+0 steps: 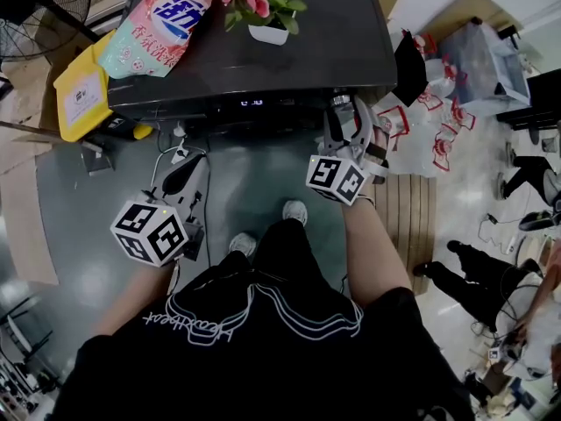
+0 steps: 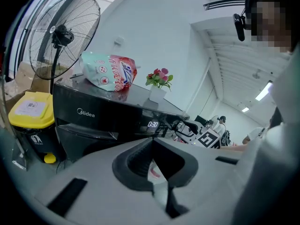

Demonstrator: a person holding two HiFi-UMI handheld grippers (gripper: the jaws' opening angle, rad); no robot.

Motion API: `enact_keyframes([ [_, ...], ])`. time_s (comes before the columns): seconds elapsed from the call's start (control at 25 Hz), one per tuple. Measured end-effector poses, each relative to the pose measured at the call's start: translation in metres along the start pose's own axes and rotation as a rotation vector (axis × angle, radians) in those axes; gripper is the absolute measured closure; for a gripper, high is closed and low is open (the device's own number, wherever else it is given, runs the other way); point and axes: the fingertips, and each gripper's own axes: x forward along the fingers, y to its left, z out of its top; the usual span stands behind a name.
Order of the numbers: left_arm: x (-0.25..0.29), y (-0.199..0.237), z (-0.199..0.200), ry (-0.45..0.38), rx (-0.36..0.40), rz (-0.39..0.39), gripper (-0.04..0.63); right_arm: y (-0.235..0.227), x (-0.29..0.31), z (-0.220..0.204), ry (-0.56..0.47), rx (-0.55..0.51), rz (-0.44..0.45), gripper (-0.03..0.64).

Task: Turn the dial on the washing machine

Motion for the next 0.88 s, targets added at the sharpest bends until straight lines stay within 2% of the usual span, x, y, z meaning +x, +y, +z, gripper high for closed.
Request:
enact_keyframes([
  [0.2, 0.0008, -0.0011, -0.0002, 0.0, -0.002, 0.001, 0.591, -0.0003, 0.0011, -0.0006, -0.005, 0.04, 0.014, 0.336],
  [0.36, 0.0002, -0.0017, -0.0011, -0.002, -0.004, 0.001, 0.591, -0.0013, 0.0005, -0.0016, -0.008, 0.113, 0.028, 0.336],
  [0.48, -0.0008, -0.0022, -0.0014, -0.002, -0.009, 0.003, 0.591, -0.0029, 0.0006, -0.002, -0.006, 0.198, 0.042, 0.336],
  [0.68, -0.0018, -0.0026, -0.0013, -0.006, -0.014, 0.002, 0.591, -0.0065, 0.0007, -0.0036, -0.011, 0.423, 0.071, 0.336],
  [0.88, -0.0006, -0.0036, -0.0016, -0.01, -0.021, 0.0, 0.591, -0.0076, 0.0013, -0.0048, -0.024, 0.509, 0.1, 0.336],
])
